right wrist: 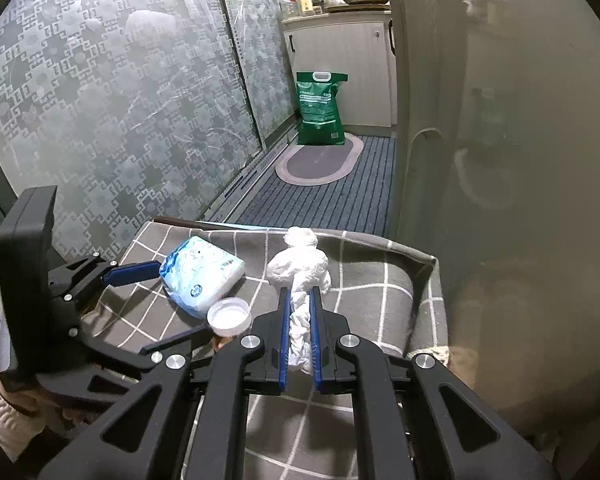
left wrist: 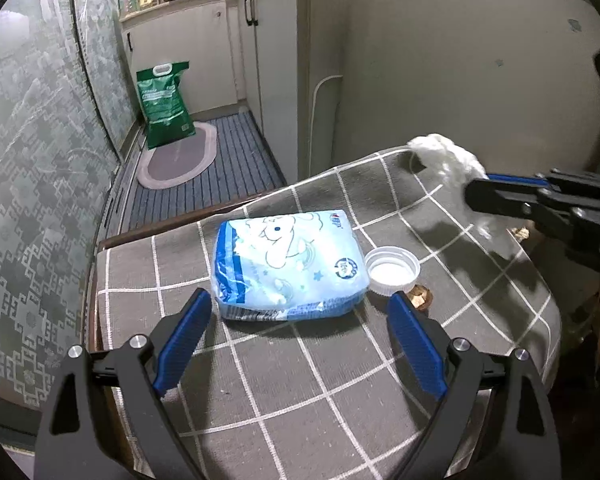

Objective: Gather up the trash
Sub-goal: 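Grasp the white crumpled plastic bag with the right tool while the left tool grasps the blue wipes pack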

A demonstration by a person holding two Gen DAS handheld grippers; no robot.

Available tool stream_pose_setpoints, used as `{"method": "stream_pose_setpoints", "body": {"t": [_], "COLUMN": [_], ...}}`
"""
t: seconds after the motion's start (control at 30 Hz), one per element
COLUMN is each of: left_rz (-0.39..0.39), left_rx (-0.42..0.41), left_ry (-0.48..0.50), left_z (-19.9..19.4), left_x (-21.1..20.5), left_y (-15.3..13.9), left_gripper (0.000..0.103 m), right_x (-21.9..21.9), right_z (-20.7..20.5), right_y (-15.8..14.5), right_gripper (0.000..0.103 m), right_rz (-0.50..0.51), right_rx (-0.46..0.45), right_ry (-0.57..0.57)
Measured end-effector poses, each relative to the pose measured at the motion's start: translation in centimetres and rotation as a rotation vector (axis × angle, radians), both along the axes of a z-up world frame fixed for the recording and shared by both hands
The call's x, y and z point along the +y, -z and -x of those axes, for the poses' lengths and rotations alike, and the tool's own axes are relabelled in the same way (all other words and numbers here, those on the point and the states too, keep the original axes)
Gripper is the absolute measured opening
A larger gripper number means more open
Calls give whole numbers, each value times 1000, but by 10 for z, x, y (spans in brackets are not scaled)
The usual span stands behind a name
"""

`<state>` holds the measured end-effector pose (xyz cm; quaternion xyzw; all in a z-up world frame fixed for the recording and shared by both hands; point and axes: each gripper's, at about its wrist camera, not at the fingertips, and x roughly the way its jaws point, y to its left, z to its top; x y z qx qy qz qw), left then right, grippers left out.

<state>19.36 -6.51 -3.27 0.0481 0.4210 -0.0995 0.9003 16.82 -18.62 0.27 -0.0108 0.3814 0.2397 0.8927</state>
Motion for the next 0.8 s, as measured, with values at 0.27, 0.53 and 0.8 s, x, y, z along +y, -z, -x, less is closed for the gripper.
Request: {"method": "stream_pose_setpoints", "body": {"t": [0.27, 0.53, 0.8], "left_rz": [8, -7, 10], "left_rx": [75, 97, 67], "left_ry": [-79, -109, -101], "left_z": [-19, -33, -27], "left_x": [3, 2, 4], "left_y": [2, 4, -5], "left_gripper": [92, 88, 69], "right_x": [-4, -13, -12], "right_z": [9, 12, 13], "right_y": [-3, -2, -2], "right_gripper": [9, 9, 9], "right_rz": [-8, -3, 3], "right_rx": [-14, -14, -16], "right_ry": [-17, -12, -15]}}
